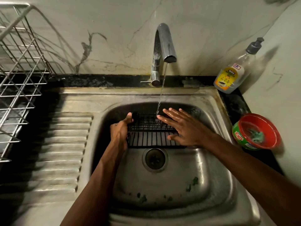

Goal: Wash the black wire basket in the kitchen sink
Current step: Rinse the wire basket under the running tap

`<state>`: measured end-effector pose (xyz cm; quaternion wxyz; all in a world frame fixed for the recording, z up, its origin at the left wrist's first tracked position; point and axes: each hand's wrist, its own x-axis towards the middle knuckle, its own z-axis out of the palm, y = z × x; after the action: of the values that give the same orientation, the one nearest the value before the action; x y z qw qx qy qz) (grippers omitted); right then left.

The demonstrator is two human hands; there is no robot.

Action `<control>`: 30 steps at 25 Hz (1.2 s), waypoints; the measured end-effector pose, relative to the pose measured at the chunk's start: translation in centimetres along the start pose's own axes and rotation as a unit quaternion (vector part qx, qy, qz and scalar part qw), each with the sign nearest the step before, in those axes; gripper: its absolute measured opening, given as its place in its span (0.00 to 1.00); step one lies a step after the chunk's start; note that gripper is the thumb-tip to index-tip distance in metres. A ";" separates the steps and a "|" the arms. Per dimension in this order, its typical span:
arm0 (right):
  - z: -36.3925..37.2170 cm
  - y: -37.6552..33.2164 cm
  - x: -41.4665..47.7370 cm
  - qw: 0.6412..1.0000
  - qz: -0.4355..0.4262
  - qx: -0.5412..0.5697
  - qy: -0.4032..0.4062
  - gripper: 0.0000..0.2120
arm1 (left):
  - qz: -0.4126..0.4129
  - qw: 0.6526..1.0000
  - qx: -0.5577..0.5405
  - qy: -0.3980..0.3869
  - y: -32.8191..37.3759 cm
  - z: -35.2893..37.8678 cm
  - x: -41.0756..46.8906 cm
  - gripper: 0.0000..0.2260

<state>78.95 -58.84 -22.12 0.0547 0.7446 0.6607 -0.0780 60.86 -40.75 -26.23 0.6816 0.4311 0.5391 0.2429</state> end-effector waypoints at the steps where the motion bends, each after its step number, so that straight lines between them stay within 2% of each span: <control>1: -0.5 0.1 -0.1 1.000 0.017 -0.013 -0.014 0.43 | -0.007 1.000 -0.008 -0.006 0.1 -0.1 -0.2 0.06; 4: -3.8 -0.8 0.4 0.999 0.027 -0.047 -0.008 0.43 | -0.077 0.992 -0.081 -0.061 -0.6 0.0 -0.2 0.12; 6: -6.3 -1.8 1.0 0.993 -0.004 -0.117 0.018 0.36 | -0.097 0.988 -0.090 -0.082 -1.7 0.4 -0.9 0.13; 7: -7.4 -2.5 1.4 0.988 -0.025 -0.153 0.023 0.30 | -0.085 0.992 -0.055 -0.080 -2.4 0.5 -1.0 0.14; 9: -9.2 -4.1 2.1 0.982 -0.038 -0.183 0.035 0.21 | -0.004 0.989 0.132 -0.065 -3.5 0.2 -1.7 0.19; 10: -9.8 -4.7 2.5 0.982 -0.030 -0.179 0.051 0.18 | 0.066 0.971 0.226 -0.051 -3.6 0.1 -2.2 0.24; 12: -10.5 -5.6 3.3 0.987 0.001 -0.135 0.085 0.16 | 0.108 0.951 0.290 -0.029 -2.1 1.1 -4.0 0.26; 16: -10.0 -7.8 4.8 0.990 0.004 0.047 0.135 0.06 | 0.113 0.972 0.194 -0.065 2.1 4.2 -7.4 0.18; 17: -9.9 -8.1 5.2 0.989 0.001 0.073 0.127 0.08 | 0.109 0.977 0.174 -0.062 2.7 4.3 -7.2 0.18; 19: -10.0 -8.3 6.1 0.990 -0.017 0.113 0.085 0.17 | 0.104 0.979 0.165 -0.058 3.6 4.1 -6.8 0.17; 21: -10.6 -8.1 6.8 0.989 -0.033 0.139 0.030 0.28 | 0.121 0.973 0.182 -0.071 4.2 3.6 -6.8 0.13; 22: -10.9 -7.9 7.0 0.989 -0.039 0.140 0.014 0.29 | 0.132 0.966 0.203 -0.087 4.3 3.4 -7.1 0.10; 23: -11.1 -7.9 6.9 0.990 -0.052 0.128 0.005 0.28 | 0.141 0.961 0.218 -0.095 3.7 3.1 -6.7 0.09; 27: -12.3 -9.0 5.3 0.994 -0.105 -0.030 0.009 0.25 | 0.064 0.963 0.202 -0.165 2.1 1.5 -4.7 0.12; 29: -12.4 -8.5 5.3 0.994 -0.084 -0.060 0.025 0.25 | 0.072 0.963 0.198 -0.166 3.2 1.1 -4.5 0.08; 30: -12.3 -7.9 5.4 0.997 -0.062 -0.038 0.025 0.27 | 0.075 0.964 0.194 -0.165 4.1 1.0 -4.8 0.10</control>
<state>72.23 -50.30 -10.86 0.0611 0.7017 0.7089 -0.0372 60.89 -42.75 -20.20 0.6442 0.6286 0.4217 0.1093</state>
